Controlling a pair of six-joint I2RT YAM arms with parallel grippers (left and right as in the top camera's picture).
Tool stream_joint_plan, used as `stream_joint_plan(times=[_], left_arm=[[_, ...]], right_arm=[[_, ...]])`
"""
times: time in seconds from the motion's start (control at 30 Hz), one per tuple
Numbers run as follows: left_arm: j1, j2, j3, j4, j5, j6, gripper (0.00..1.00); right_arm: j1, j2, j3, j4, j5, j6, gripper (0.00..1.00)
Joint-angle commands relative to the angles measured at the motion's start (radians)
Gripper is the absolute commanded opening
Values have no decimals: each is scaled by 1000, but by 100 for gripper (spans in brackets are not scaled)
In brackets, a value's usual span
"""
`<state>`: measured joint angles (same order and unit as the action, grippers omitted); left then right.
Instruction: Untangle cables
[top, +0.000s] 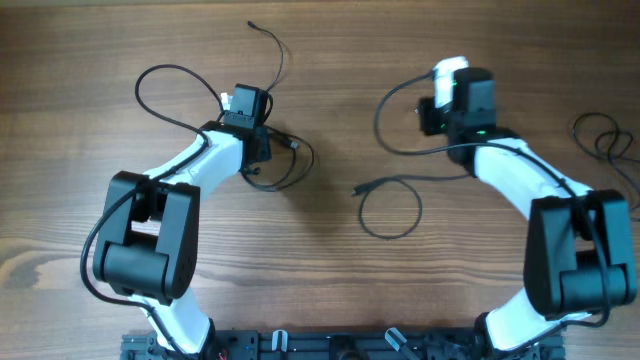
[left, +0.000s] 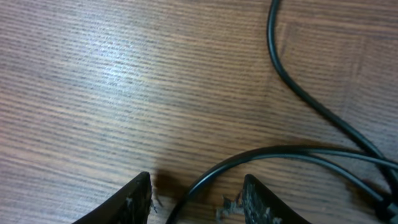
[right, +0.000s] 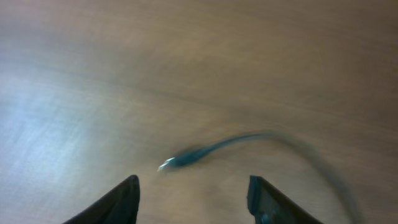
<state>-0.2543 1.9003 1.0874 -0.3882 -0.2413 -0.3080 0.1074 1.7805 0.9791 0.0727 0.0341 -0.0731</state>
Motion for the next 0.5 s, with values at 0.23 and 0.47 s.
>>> stream_joint_plan(times=[0.23, 0.47], left_arm=[[3, 28, -14, 6, 17, 9, 48], [3, 28, -14, 7, 62, 9, 48]], right_arm=[[-29, 127, 12, 107, -80, 780, 48], [14, 292, 12, 278, 124, 843, 48]])
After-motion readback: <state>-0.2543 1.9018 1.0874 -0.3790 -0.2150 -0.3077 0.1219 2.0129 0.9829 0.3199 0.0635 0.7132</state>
